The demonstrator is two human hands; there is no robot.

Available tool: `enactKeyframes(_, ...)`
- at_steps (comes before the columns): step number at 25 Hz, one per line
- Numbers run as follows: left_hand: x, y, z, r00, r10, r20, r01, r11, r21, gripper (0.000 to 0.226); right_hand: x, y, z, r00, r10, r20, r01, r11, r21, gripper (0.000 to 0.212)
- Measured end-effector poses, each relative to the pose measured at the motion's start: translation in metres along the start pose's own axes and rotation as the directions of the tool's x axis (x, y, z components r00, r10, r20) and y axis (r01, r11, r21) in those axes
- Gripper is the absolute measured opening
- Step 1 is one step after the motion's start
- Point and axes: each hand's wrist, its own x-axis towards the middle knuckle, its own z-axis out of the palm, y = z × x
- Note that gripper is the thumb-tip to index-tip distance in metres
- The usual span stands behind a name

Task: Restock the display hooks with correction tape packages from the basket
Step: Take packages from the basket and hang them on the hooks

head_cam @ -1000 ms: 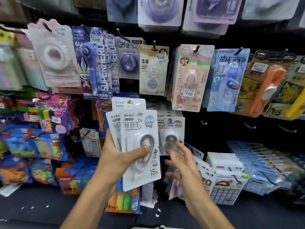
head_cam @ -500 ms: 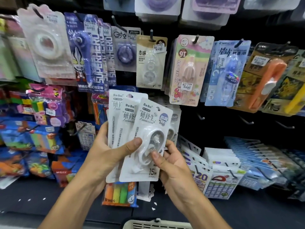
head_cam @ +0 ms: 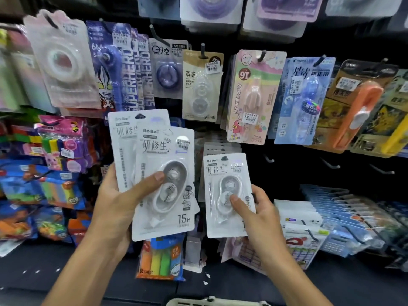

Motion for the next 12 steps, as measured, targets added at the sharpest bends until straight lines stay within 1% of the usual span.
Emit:
enactKeyframes(2, -0.001, -0.005, 0.003, 0.999, -0.013, 0.032, 0.012, 1.000, 0.028, 0.073, 0.010, 0.003, 0.005, 0.998, -0.044, -0.038, 0.038, 0.990, -0.132, 0.029)
enactKeyframes(3, -0.002, -0.008, 0.005, 0.999, -0.031, 0.044, 0.029, 0.999, 0.043, 0.072, 0.017, 0.003, 0.008, 0.999, -0.008, -0.041, 0.001, 0.988, -0.153, 0.032)
enactKeyframes(5, -0.004, -0.014, 0.008, 0.996, -0.072, 0.049, 0.069, 0.995, 0.066, 0.072, 0.027, 0.003, 0.014, 0.986, 0.167, -0.016, -0.167, 0.968, -0.188, 0.050)
enactKeyframes(6, -0.004, -0.016, 0.008, 0.995, -0.086, 0.051, 0.082, 0.994, 0.077, 0.072, 0.027, 0.005, 0.014, 0.972, 0.235, -0.021, -0.232, 0.938, -0.258, 0.061)
enactKeyframes(7, -0.003, -0.017, 0.008, 0.994, -0.092, 0.053, 0.088, 0.992, 0.087, 0.073, 0.023, 0.007, 0.013, 0.971, 0.233, -0.059, -0.239, 0.905, -0.353, 0.068)
enactKeyframes(8, -0.002, -0.018, 0.008, 0.994, -0.094, 0.051, 0.089, 0.992, 0.089, 0.073, 0.017, 0.010, 0.012, 0.982, 0.166, -0.093, -0.190, 0.886, -0.422, 0.069)
enactKeyframes(9, -0.001, -0.019, 0.008, 0.994, -0.097, 0.047, 0.093, 0.992, 0.087, 0.074, 0.008, 0.010, 0.010, 0.994, 0.069, -0.089, -0.099, 0.907, -0.410, 0.064)
enactKeyframes(10, -0.001, -0.021, 0.011, 0.994, -0.102, 0.045, 0.098, 0.991, 0.087, 0.076, -0.001, 0.007, 0.011, 0.999, 0.002, -0.032, -0.011, 0.954, -0.301, 0.057)
enactKeyframes(11, -0.002, -0.023, 0.014, 0.993, -0.109, 0.048, 0.104, 0.990, 0.095, 0.078, -0.010, 0.002, 0.015, 0.998, -0.022, 0.067, 0.030, 0.991, -0.130, 0.055)
enactKeyframes(12, -0.004, -0.026, 0.018, 0.991, -0.117, 0.057, 0.110, 0.988, 0.111, 0.079, -0.018, -0.002, 0.020, 0.986, -0.034, 0.166, 0.034, 0.999, 0.002, 0.058)
